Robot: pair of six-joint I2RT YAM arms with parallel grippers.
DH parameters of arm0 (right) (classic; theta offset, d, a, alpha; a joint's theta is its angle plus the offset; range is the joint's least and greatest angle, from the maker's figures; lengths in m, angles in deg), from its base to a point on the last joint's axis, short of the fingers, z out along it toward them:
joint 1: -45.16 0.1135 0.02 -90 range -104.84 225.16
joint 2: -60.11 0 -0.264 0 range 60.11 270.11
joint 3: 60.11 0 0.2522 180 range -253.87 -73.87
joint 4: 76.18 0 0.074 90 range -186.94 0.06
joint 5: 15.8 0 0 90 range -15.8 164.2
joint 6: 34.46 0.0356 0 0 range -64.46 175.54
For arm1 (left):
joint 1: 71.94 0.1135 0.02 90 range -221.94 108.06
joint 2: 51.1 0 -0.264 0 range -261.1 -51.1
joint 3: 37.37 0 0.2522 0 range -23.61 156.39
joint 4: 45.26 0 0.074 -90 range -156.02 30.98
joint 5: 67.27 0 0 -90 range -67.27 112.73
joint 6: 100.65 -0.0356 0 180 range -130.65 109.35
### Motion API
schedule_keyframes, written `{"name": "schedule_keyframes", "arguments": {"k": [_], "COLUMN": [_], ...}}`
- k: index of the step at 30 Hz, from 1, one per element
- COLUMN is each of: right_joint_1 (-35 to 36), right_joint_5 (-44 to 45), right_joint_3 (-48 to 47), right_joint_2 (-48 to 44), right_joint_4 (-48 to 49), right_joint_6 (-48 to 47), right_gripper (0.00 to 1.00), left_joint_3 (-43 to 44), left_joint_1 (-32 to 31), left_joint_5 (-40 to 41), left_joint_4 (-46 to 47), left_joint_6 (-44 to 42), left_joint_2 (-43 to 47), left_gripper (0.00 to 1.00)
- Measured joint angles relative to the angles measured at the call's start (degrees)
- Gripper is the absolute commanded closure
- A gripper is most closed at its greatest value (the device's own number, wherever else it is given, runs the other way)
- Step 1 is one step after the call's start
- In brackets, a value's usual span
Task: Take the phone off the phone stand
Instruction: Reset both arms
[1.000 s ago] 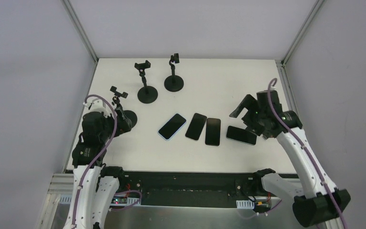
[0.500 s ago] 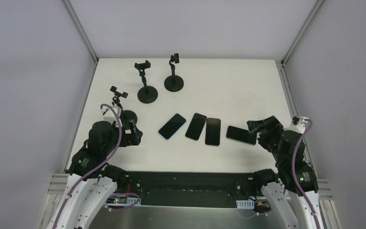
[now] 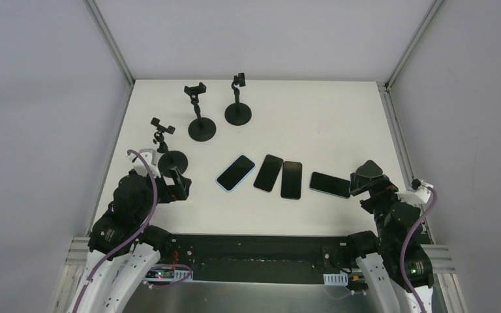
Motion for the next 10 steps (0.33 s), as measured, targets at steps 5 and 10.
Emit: {"name": "schedule_keyframes", "arguments": {"k": [5, 10], "right_joint_1": [0.0, 0.0], "right_joint_5": [0.7, 0.7], "right_joint_3": [0.2, 0.2], "right_joint_2": [2.1, 6.7], "right_joint_4": [-0.3, -2.1], "right_joint_6": [0.5, 1.0], "right_gripper": [0.0, 0.0], "left_joint_3": [0.0, 0.0], "left_joint_1": [0.0, -0.1], "left_joint_5": [0.9, 0.9], "left_joint_4": [-0.1, -0.6], "left_joint_6": [0.1, 0.1], "left_joint_2": [-0.3, -1.1], "left_gripper": [0.01, 0.01]}}
